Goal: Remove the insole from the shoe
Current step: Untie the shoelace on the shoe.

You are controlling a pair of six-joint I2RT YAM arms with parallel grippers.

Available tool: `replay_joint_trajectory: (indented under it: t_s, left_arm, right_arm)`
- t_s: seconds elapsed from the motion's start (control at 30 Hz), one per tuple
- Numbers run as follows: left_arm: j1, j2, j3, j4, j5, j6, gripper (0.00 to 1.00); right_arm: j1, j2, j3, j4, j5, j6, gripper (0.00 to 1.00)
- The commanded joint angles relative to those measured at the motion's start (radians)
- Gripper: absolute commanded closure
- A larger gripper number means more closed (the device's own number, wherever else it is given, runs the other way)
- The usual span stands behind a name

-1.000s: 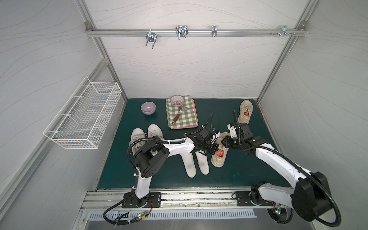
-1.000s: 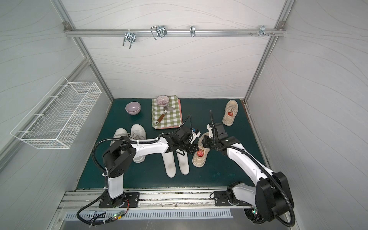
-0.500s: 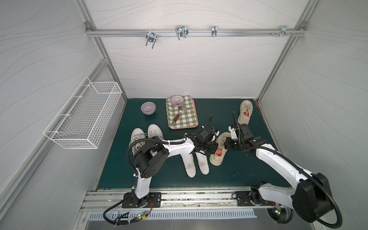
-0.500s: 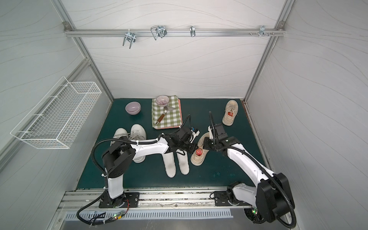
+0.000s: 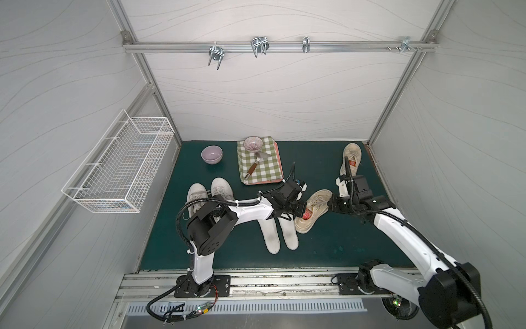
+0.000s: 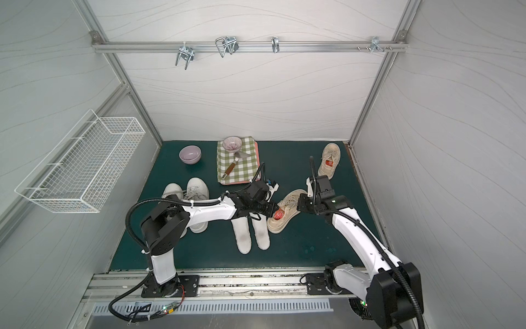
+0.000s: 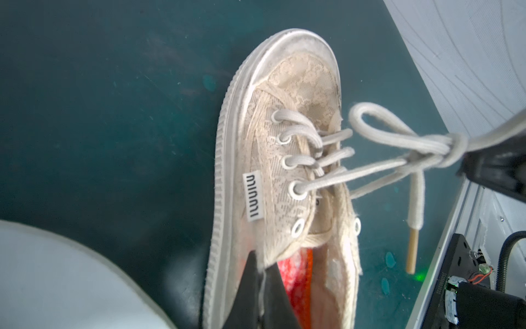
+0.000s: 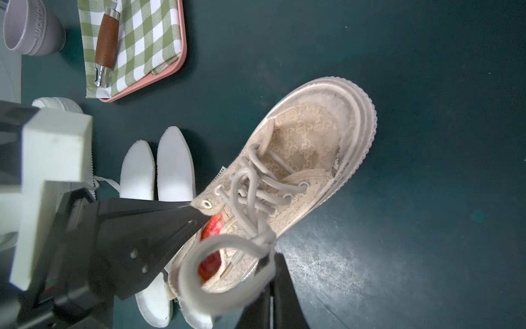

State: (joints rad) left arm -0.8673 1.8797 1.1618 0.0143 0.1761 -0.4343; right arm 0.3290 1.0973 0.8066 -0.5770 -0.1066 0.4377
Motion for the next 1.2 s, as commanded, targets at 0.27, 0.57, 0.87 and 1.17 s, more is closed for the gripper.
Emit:
replay_joint_trajectory:
  t_s: [0.27, 0.57, 0.87, 1.17]
  left_arm:
    - [0.028, -0.043, -0.019, 0.017, -0.064, -0.043, 1.00]
    - [0.036, -0.070, -0.052, 0.042, -0.068, -0.064, 1.00]
    - [0.039, -0.074, -0.070, 0.050, -0.083, -0.073, 1.00]
    - [0.044, -0.078, -0.079, 0.052, -0.077, -0.073, 1.00]
  right_arm:
    - [-0.027, 0.001, 0.033, -0.015, -0.025, 0.006, 0.96]
    - [-0.098, 0.032, 0.030, -0.007, -0.081, 0.030, 0.93]
    - [-0.130, -0.013, 0.065, -0.044, 0.032, 0.026, 0.96]
    - [-0.178, -0.044, 0.098, -0.081, 0.084, 0.031, 1.00]
